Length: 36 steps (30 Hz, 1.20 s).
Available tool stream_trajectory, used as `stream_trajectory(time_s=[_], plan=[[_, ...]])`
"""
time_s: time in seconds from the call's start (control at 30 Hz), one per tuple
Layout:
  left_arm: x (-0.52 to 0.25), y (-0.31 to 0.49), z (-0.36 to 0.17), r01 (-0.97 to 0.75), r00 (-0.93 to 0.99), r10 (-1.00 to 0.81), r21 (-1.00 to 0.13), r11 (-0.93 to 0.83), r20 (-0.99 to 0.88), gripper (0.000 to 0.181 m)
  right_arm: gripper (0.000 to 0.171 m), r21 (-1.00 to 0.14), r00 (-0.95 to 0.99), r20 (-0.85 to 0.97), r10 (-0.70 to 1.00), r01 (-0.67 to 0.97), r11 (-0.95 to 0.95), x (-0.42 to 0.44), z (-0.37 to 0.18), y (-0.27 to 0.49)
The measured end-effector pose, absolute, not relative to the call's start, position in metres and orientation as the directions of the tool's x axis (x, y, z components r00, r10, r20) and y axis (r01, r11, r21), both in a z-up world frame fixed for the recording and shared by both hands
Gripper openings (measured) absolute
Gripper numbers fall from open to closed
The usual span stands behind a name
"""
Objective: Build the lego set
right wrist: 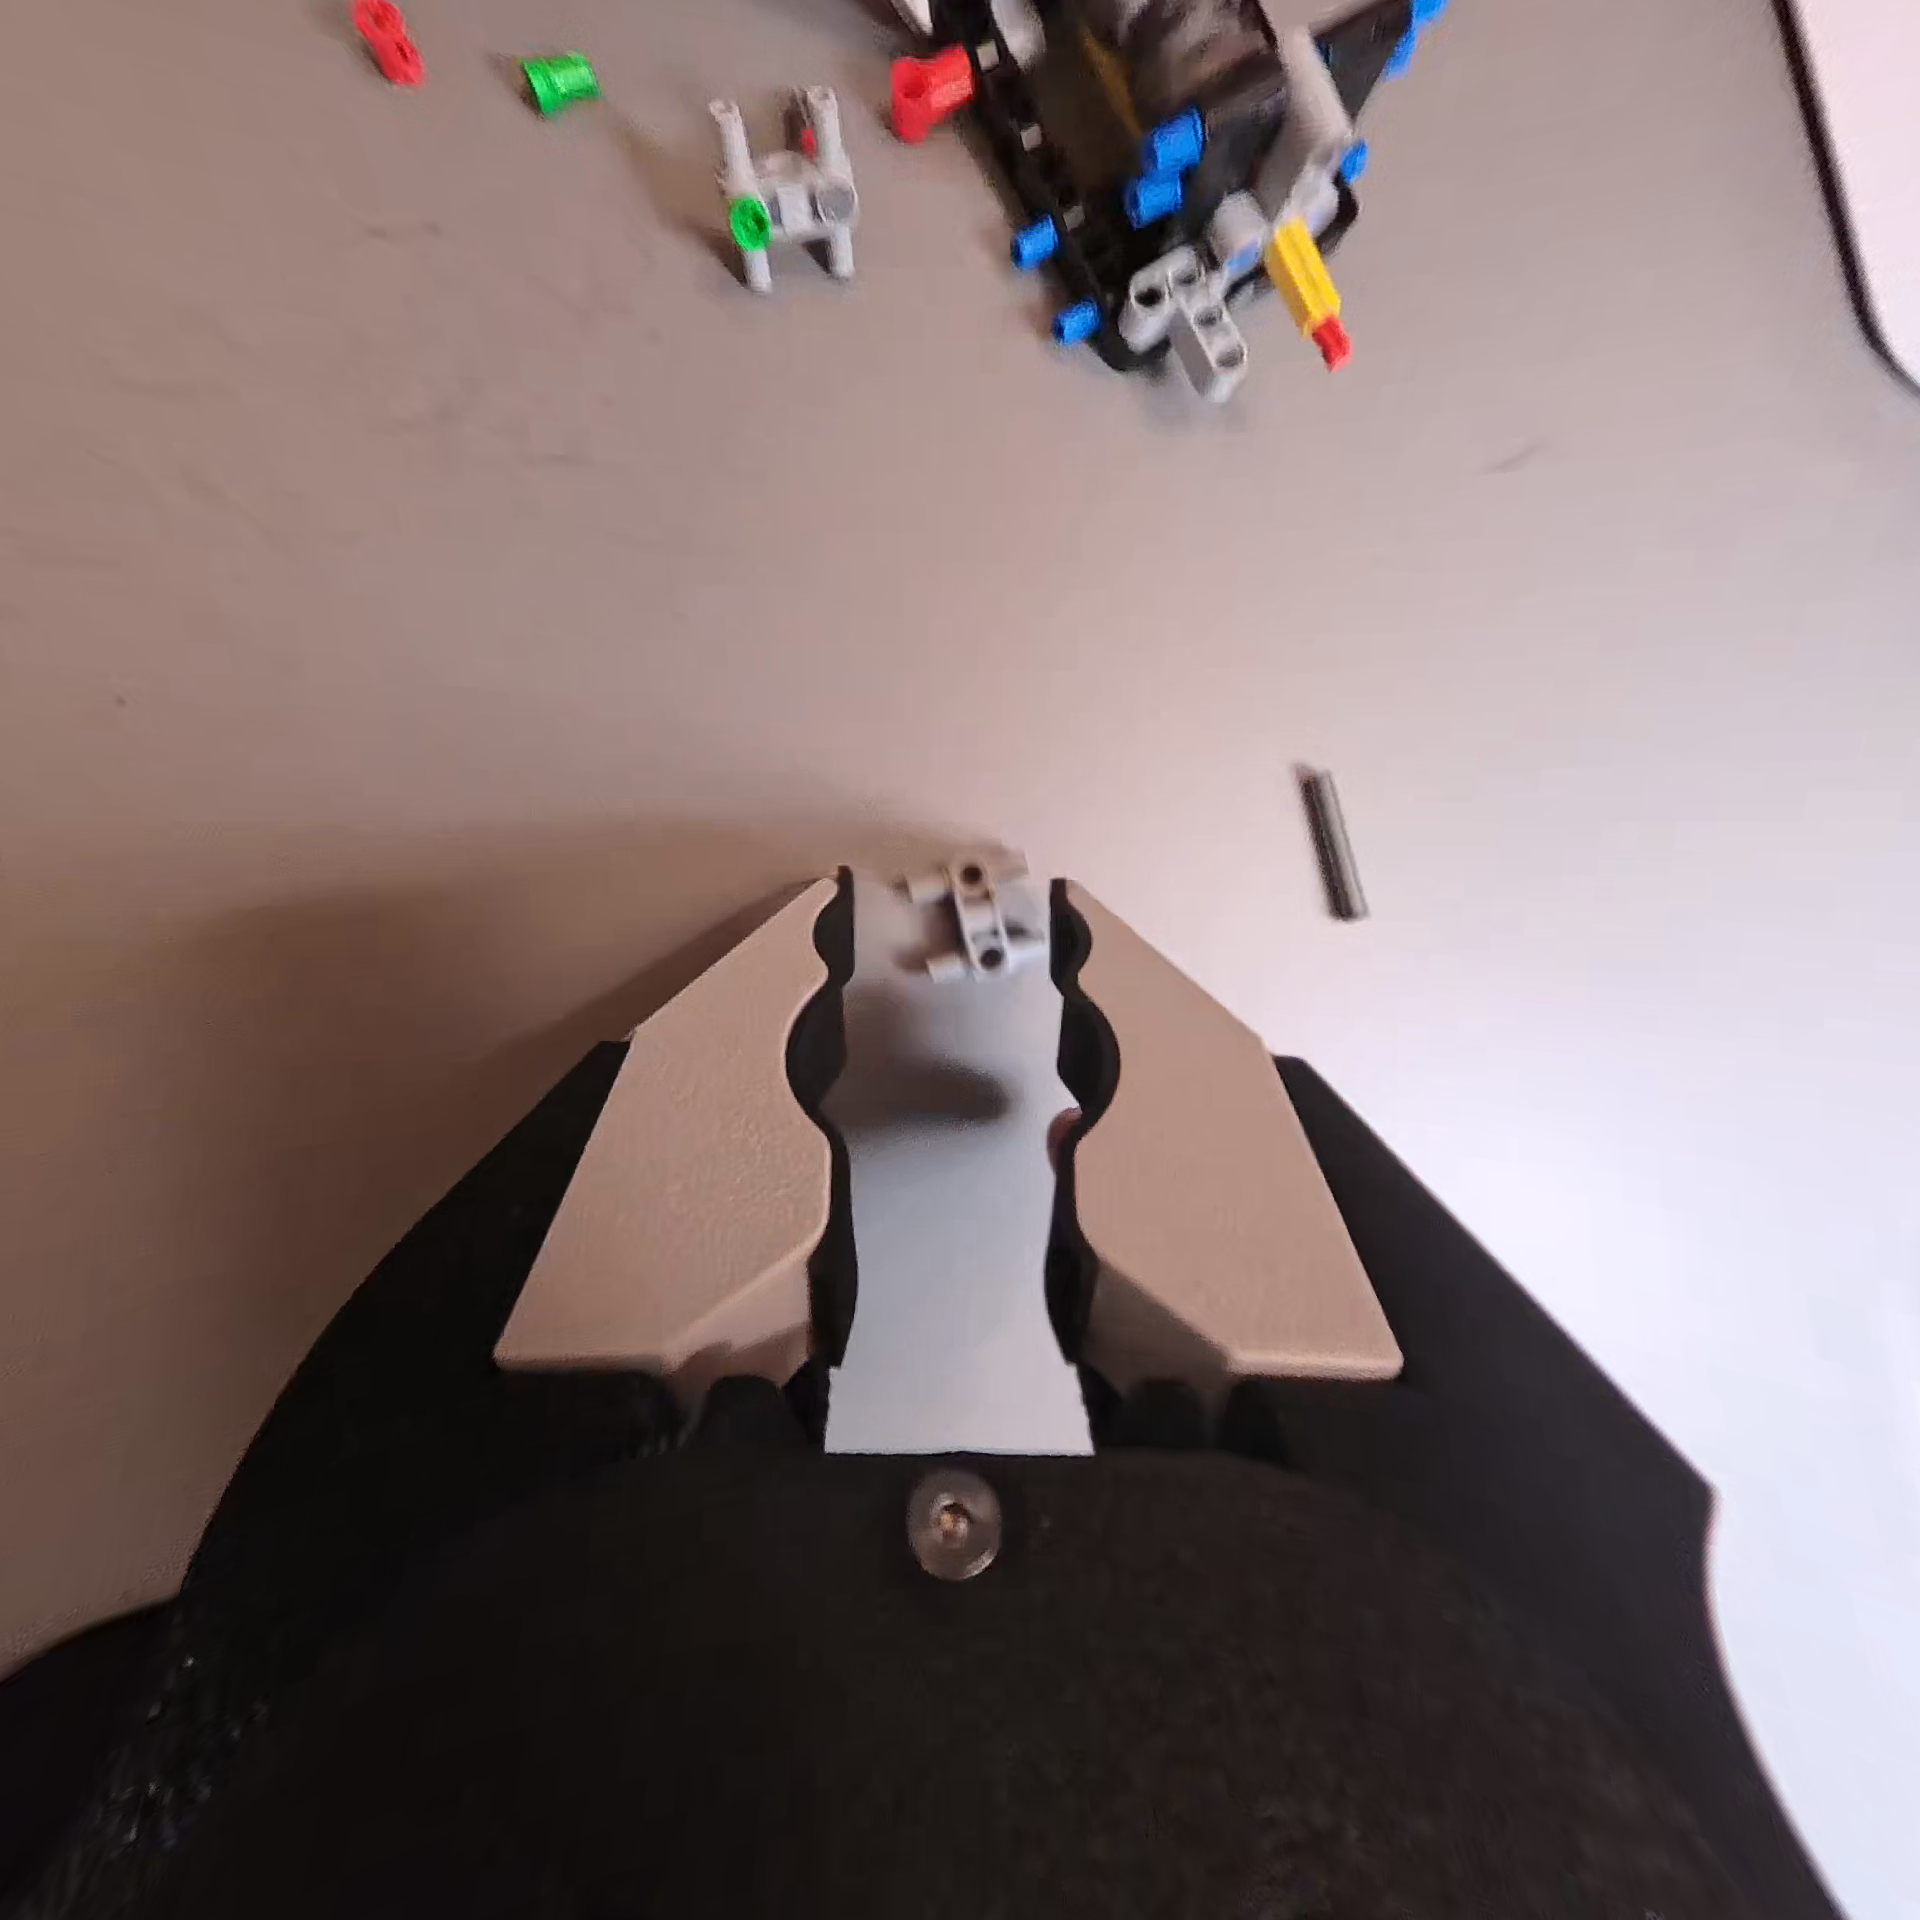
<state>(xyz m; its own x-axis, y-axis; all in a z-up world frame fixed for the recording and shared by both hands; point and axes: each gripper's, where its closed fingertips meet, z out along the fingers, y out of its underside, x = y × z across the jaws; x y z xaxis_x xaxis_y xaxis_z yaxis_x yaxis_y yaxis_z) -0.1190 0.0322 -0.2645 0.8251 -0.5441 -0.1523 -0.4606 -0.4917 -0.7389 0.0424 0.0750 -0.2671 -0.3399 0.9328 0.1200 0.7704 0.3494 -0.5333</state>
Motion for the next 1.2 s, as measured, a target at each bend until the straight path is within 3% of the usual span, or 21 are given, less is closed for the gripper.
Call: stream_trajectory(time_s=[0.03, 0.3, 0.5, 0.57, 0.73, 0.9, 1.2], plan=[[-0.119, 0.032, -0.265, -0.460, 0.825, -0.545, -0.740, -0.491, -0.151, 0.041, 0.038, -0.551, -0.343, 0.128, 0.931, 0.755, 0.354, 0.036, -0.263, 0.070], [-0.119, 0.033, -0.265, -0.462, 0.828, -0.538, -0.736, -0.495, -0.159, 0.041, 0.035, -0.672, -0.332, 0.144, 0.932, 0.659, 0.339, -0.027, -0.241, 0.046], [-0.122, 0.034, -0.265, -0.448, 0.838, -0.524, -0.743, -0.497, -0.154, 0.041, 0.035, -0.671, -0.422, 0.079, 0.903, 0.648, 0.361, -0.066, -0.262, 0.006], [-0.123, 0.033, -0.265, -0.448, 0.838, -0.522, -0.744, -0.496, -0.156, 0.041, 0.022, -0.651, -0.449, 0.076, 0.890, 0.654, 0.385, -0.065, -0.267, 0.003], [-0.124, 0.033, -0.265, -0.443, 0.839, -0.523, -0.748, -0.495, -0.151, 0.040, 0.022, -0.657, -0.426, 0.028, 0.904, 0.674, 0.338, -0.031, -0.253, 0.035], [-0.122, 0.034, -0.265, -0.429, 0.840, -0.525, -0.759, -0.489, -0.137, 0.040, 0.022, -0.754, -0.451, 0.012, 0.893, 0.583, 0.304, -0.009, -0.236, 0.038], [-0.112, 0.037, -0.266, -0.463, 0.842, -0.507, -0.732, -0.500, -0.185, 0.041, 0.026, -0.670, -0.329, 0.135, 0.935, 0.665, 0.331, -0.038, -0.261, 0.028]])
